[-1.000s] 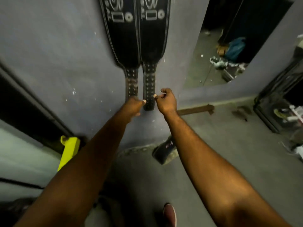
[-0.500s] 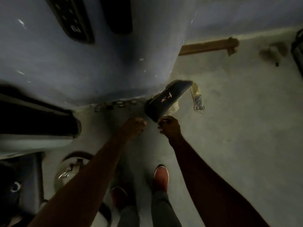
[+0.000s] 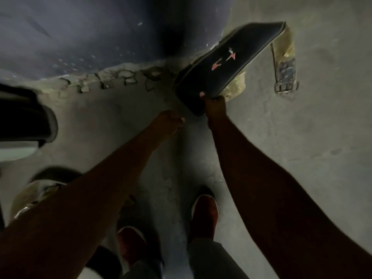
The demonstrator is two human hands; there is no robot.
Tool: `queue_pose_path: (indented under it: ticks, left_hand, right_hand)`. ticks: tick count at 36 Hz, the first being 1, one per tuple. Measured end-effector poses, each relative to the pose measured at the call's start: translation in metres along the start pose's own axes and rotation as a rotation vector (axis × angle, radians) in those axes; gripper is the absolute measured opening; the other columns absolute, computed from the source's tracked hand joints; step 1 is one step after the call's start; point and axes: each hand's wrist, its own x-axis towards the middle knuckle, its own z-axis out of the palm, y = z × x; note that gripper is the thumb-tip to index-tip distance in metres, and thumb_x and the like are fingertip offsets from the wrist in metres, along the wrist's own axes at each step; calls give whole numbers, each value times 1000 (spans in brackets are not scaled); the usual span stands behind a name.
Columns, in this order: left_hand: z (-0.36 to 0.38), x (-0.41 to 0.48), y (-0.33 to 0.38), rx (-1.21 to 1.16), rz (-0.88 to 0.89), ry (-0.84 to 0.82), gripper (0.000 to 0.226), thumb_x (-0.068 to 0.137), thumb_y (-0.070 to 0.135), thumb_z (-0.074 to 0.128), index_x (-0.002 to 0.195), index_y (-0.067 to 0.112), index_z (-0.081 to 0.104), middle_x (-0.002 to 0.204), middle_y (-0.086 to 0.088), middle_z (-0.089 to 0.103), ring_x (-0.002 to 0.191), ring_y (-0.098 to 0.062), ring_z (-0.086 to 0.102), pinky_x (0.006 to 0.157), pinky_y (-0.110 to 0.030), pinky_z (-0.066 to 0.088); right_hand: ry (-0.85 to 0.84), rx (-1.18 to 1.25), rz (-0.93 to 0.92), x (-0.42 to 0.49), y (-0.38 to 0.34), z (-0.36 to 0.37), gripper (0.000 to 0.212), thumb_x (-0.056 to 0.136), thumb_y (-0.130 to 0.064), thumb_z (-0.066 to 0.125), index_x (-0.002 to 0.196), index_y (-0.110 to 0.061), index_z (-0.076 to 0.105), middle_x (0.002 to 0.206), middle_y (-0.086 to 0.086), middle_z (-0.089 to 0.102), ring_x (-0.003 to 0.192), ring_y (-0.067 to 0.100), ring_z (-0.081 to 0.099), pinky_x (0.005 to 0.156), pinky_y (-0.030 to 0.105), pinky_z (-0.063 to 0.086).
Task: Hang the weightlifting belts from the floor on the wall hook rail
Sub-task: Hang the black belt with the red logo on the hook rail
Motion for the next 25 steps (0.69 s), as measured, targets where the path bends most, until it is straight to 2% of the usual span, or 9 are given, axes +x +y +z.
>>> queue_pose_path:
  ticks: [2,4,6,10,13,15,18,22,25]
  left_hand:
    - [1,3,8,63,76,48,42,91,23,71,126,5,59,132,-20,60,124,-32,57,108,-39,44]
    - [-5,6,17,164,215,70,59,92,33,69,140,5,49,134,-7,57,125,-21,54,106,-28,41]
    - [-16,12,26,66,429,48,74,85,39,76,145,11,43,137,4,50,127,-12,49,112,-27,40]
    - [-36,24,44,88,473,-42,64,85,36,75,143,23,49,148,7,48,134,-7,46,109,-25,42]
    - [-45,21,41,103,360,-119,39,82,19,79,118,18,67,114,8,69,97,9,65,86,-17,50]
    - [-50,14,28,-13,291,-134,21,82,9,77,101,16,71,87,13,75,79,6,69,75,-19,52]
    - [-46,-11,23,-100,247,-197,32,83,-4,72,113,2,67,94,2,75,84,-6,72,78,-24,58]
    - [-38,-54,38,-32,196,-331,43,84,-4,71,124,8,62,101,2,74,92,-9,72,77,-24,58]
    - [-38,-75,70,26,181,-329,33,90,28,71,120,15,67,112,-2,74,105,-18,70,91,-35,55]
  right_hand:
    - [-17,6,-66,4,2,-4,57,92,-23,72,142,-11,48,141,7,57,129,27,55,104,41,52]
    - [-145,42,-127,-1,4,-15,44,94,-15,69,134,-18,53,125,-6,61,114,15,60,97,40,55]
    - [-328,66,-124,-8,8,-29,40,94,-12,67,130,-20,53,119,-9,62,107,10,62,90,38,57]
    - [-484,84,21,-33,21,-52,67,91,-12,71,148,-22,38,145,2,53,129,27,57,86,41,61]
    - [-519,-5,93,-56,26,-68,56,95,-26,69,145,-27,45,139,0,60,123,28,63,84,38,61]
    - [-449,-55,116,-69,10,-78,36,97,-49,58,127,-29,58,124,-1,68,114,27,67,81,37,61]
    - [-262,72,101,-69,-23,-97,58,91,-68,54,130,-25,55,115,-2,66,107,20,64,89,41,55]
    - [-2,393,103,-83,-47,-110,46,89,-35,74,122,-4,62,121,15,71,110,33,69,98,47,56]
    - [-98,476,44,-110,-49,-121,56,87,-24,76,136,-4,57,130,18,68,120,36,65,104,51,52]
